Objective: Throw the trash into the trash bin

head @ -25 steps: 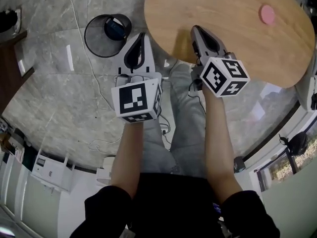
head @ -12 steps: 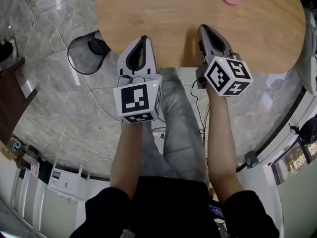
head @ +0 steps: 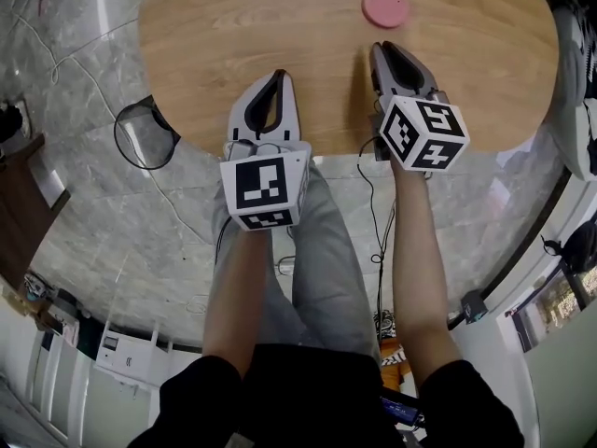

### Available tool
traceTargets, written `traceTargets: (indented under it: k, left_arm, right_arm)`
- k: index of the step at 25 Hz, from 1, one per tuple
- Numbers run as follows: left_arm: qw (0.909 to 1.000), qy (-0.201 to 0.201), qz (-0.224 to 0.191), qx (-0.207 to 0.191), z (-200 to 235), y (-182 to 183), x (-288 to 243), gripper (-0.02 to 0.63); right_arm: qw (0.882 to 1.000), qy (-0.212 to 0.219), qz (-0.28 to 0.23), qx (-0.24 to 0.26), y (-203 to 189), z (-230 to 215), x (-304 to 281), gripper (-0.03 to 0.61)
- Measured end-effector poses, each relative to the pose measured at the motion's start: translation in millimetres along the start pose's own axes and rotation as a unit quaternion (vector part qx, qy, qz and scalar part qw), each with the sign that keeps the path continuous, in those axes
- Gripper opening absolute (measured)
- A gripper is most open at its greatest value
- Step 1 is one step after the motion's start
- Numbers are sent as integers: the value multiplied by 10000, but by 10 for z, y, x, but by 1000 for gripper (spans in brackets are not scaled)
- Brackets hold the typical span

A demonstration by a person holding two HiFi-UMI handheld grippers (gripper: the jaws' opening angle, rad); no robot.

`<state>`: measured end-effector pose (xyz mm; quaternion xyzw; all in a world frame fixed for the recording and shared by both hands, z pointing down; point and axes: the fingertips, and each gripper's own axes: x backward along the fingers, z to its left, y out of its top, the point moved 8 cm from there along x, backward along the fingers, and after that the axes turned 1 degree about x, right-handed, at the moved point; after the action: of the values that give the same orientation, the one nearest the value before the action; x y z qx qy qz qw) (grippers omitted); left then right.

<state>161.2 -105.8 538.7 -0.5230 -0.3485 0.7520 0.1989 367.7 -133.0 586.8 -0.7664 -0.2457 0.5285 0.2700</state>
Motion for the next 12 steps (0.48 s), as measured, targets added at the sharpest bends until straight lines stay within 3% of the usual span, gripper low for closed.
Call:
traceTargets:
  k: [1,3,4,12]
  left_arm:
    - [10000,-18,-2,-15,-34,32,-52,2]
    - [10000,-42,-18,-48,-79,100,-147,2]
    - [10000,-50,-27,-60,-94,133,-185,2]
    - [9999,-22,45,-93,-128,192,-274,2]
  right_arm:
    - [10000,-16,49,77,32,-54,-37,47]
    - [9997,39,156,193,92,-145,-136,172]
    - [9994,65,207,273,121,-183,-189,196]
    - [9851,-280,768,1515,296,-407,-541,287]
